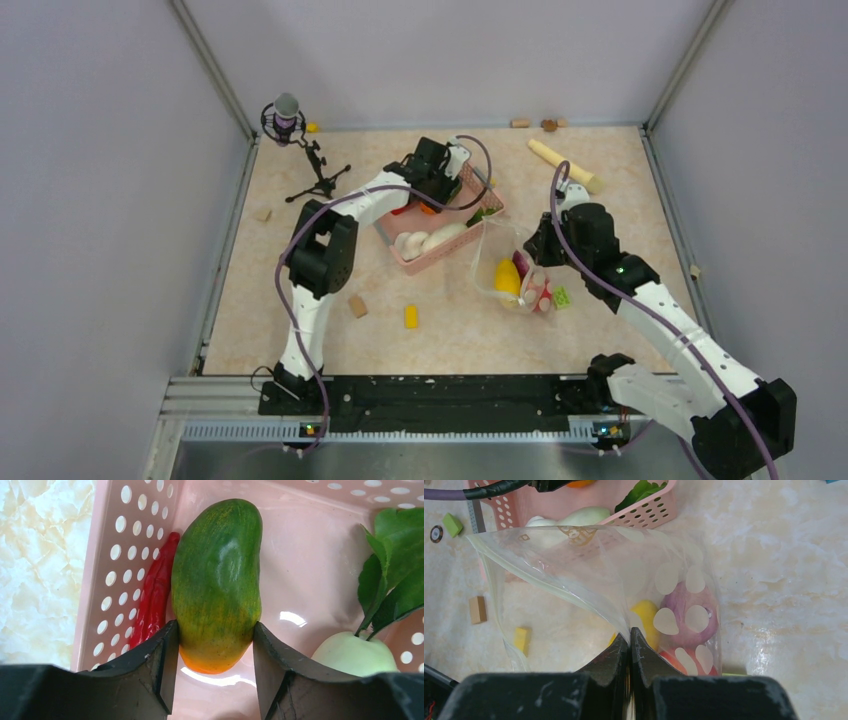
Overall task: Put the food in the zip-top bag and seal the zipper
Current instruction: Pick up the fake fruit from the bin.
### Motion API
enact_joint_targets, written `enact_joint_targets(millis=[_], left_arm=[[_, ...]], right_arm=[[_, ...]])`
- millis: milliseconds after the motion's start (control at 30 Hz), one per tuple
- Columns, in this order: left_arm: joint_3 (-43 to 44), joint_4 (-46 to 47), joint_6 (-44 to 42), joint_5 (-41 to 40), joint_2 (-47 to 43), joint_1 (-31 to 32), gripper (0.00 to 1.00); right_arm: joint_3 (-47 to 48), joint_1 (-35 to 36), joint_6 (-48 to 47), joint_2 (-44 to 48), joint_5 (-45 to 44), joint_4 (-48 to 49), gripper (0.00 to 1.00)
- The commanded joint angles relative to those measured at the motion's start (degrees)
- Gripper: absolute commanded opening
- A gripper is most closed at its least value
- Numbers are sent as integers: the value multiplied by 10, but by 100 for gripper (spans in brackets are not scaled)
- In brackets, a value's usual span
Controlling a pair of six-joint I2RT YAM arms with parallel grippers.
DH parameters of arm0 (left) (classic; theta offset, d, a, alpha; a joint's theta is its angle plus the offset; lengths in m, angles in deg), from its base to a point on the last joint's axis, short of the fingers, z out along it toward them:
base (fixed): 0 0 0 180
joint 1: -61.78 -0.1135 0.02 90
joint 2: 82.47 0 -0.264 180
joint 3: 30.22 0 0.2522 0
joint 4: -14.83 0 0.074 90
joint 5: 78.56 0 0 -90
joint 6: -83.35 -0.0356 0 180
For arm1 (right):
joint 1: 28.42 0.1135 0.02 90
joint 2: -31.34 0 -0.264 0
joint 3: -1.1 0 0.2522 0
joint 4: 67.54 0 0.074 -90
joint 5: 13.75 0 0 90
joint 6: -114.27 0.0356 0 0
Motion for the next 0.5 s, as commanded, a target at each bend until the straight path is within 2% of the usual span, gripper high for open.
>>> enact_joint_targets(millis=[0,167,467], left_arm=[[30,2,41,-10,-40,13,0],[8,23,77,17,-106,20,0],[-26,58,196,-9,-217,24,0]], right_arm=[[13,-2,-10,3,-5,4,2],[13,-2,-10,6,0,5,2],[10,-1,-8,28,12,7,2]])
